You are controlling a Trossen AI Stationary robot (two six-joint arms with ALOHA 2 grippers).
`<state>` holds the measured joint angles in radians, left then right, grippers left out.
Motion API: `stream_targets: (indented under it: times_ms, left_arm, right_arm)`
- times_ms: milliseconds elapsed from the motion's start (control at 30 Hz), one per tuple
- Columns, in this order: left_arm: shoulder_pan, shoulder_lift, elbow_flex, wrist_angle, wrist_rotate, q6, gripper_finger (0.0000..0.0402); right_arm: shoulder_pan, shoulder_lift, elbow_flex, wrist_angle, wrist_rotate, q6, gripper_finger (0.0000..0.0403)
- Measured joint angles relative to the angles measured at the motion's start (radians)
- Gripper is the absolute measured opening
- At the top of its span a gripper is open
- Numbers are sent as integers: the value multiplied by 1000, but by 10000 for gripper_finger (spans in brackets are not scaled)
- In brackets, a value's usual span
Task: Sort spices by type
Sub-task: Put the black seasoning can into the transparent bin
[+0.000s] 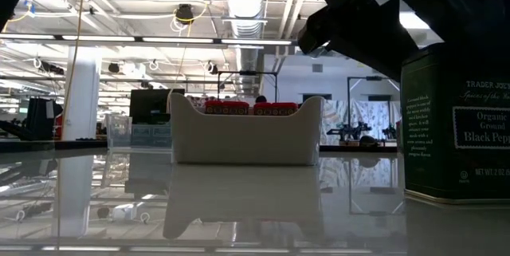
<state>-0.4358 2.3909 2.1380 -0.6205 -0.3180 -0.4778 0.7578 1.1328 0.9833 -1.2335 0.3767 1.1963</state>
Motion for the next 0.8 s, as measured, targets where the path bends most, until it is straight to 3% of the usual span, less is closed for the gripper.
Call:
stream_targets:
  times_ms: [300,800]
  left_arm:
    - [2,-2,-52,34,37,-43,165]
    - [16,-59,-51,-28,33,62,148]
  right_arm:
    - [0,0,0,0,0,0,290]
    - [0,0,0,21,0,0,290]
